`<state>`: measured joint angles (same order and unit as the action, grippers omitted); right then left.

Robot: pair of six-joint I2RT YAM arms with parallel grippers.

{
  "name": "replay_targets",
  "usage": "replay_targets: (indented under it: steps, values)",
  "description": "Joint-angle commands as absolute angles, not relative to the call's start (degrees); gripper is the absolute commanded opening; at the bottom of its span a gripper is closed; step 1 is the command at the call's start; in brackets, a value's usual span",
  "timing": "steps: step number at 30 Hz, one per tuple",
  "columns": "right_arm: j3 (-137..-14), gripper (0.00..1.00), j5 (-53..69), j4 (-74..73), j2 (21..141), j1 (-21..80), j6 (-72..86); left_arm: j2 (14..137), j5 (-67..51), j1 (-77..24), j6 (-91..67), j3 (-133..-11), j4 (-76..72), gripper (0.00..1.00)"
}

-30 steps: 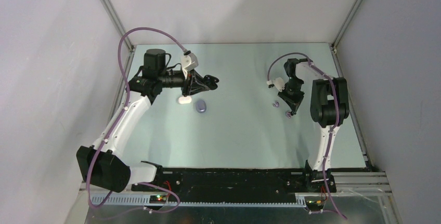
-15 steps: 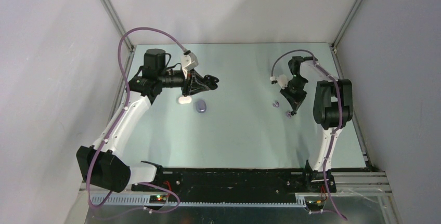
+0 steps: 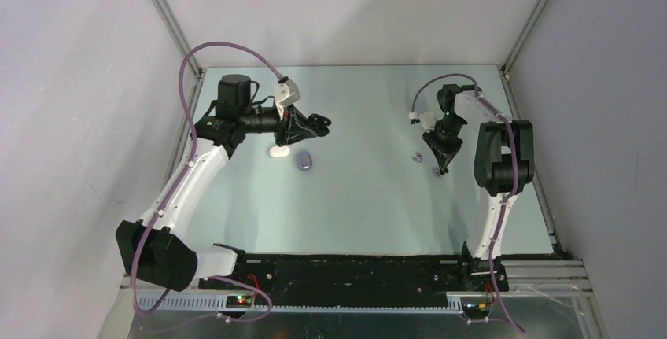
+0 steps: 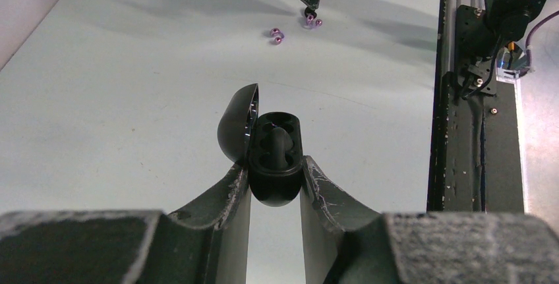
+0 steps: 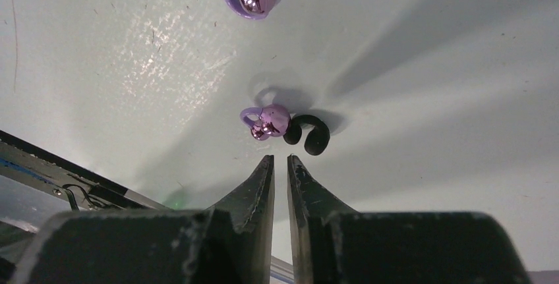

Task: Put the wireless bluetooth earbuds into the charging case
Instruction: Pick up the earbud from the center of the board.

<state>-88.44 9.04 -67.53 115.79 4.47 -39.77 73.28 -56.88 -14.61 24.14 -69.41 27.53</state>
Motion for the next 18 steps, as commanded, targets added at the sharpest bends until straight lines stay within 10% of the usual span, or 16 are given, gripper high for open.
replay_targets:
  steps: [1,18]
  values:
    - [-91.40,0.17,10.90,-68.30,117.85,4.46,-37.96,71.64,-56.33,-14.24,23.47,-69.60,26.45,0.00]
    - [-89.69,0.35,5.94,-66.46,119.46,3.12,-37.62,72.63,-55.99,-14.17,24.13,-70.65,27.41,0.00]
